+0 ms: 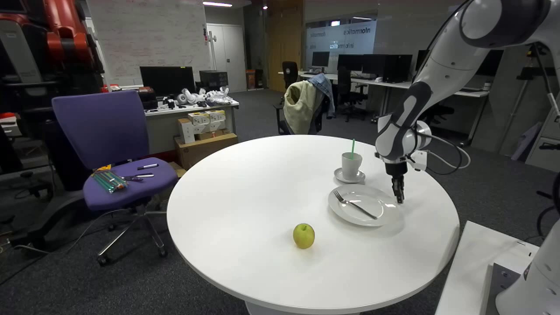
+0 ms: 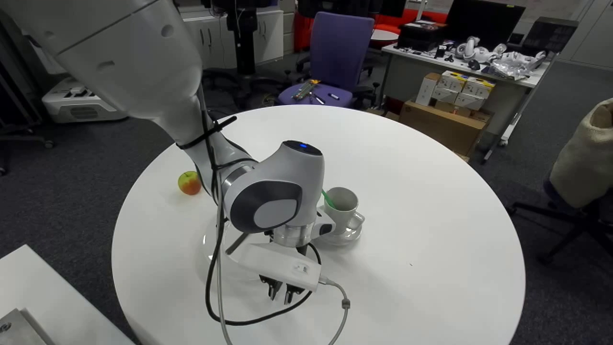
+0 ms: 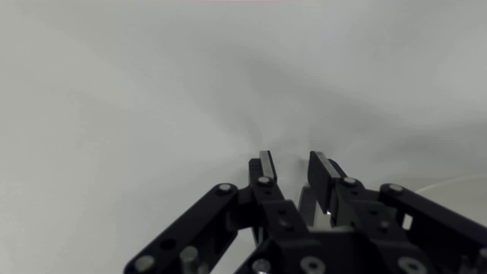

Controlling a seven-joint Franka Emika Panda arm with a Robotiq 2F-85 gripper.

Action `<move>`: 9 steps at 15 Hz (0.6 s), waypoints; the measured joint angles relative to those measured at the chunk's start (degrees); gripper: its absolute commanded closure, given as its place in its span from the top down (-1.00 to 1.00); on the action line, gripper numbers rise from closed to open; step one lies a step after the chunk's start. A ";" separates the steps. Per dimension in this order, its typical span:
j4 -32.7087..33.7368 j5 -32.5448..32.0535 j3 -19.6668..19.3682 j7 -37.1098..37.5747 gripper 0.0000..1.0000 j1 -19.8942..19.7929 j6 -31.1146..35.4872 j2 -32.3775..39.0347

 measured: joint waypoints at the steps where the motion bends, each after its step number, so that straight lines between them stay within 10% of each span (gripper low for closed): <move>1: -0.10 0.00 0.20 0.00 -0.10 0.00 0.00 0.00; 9: -0.53 0.07 1.34 2.86 -0.23 0.00 2.06 -0.02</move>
